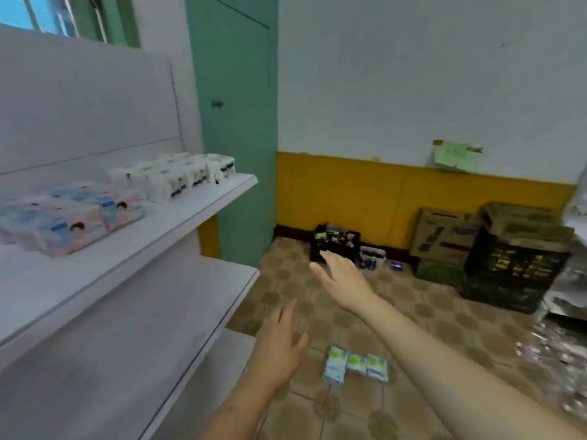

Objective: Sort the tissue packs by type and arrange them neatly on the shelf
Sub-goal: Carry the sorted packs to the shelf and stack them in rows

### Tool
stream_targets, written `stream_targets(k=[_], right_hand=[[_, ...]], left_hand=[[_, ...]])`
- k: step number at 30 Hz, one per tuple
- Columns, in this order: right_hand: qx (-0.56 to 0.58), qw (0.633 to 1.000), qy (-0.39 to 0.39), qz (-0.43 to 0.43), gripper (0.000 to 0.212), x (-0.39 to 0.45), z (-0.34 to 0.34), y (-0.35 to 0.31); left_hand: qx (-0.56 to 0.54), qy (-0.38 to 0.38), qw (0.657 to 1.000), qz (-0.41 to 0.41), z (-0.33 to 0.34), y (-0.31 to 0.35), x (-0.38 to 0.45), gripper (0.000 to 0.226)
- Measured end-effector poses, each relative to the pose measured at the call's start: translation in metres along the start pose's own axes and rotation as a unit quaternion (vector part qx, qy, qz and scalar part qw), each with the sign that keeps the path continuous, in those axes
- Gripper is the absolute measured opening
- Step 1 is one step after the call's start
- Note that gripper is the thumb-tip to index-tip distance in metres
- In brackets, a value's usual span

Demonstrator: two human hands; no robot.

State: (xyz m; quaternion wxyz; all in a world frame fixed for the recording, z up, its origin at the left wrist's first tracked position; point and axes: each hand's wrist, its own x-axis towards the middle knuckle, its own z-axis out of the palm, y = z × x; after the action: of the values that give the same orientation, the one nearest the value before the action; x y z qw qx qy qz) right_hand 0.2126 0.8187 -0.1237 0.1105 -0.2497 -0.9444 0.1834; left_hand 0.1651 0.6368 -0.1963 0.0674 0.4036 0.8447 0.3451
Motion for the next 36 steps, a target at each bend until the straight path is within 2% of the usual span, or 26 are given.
stream_targets(k=[7,11,14,20,24,31,36], right_hand=[[0.024,0.991,-0.005,0.131,0.078,0.019,-0.005,0.159],[0.048,0.98,-0.022,0.192,0.08,0.036,0.009,0.24],[0.058,0.968,-0.033,0.242,0.074,0.05,0.021,0.285],[0.097,0.936,-0.075,0.33,0.069,0.098,0.054,0.346],[0.065,0.922,-0.125,0.36,0.066,0.136,0.087,0.375],[-0.022,0.911,-0.195,0.362,0.069,0.209,0.157,0.399],[0.013,0.896,-0.221,0.386,0.067,0.251,0.22,0.425]], left_hand=[[0.013,-0.111,0.993,0.046,0.109,0.051,0.093,0.059],[0.038,-0.177,0.983,0.017,0.181,0.057,0.145,0.058],[0.052,-0.224,0.973,-0.013,0.225,0.049,0.168,0.059],[0.063,-0.275,0.957,-0.063,0.274,0.025,0.23,0.063],[0.074,-0.286,0.953,-0.065,0.296,0.001,0.289,0.06],[0.112,-0.353,0.924,-0.1,0.328,-0.085,0.38,0.051],[0.122,-0.392,0.903,-0.126,0.358,-0.148,0.429,0.056]])
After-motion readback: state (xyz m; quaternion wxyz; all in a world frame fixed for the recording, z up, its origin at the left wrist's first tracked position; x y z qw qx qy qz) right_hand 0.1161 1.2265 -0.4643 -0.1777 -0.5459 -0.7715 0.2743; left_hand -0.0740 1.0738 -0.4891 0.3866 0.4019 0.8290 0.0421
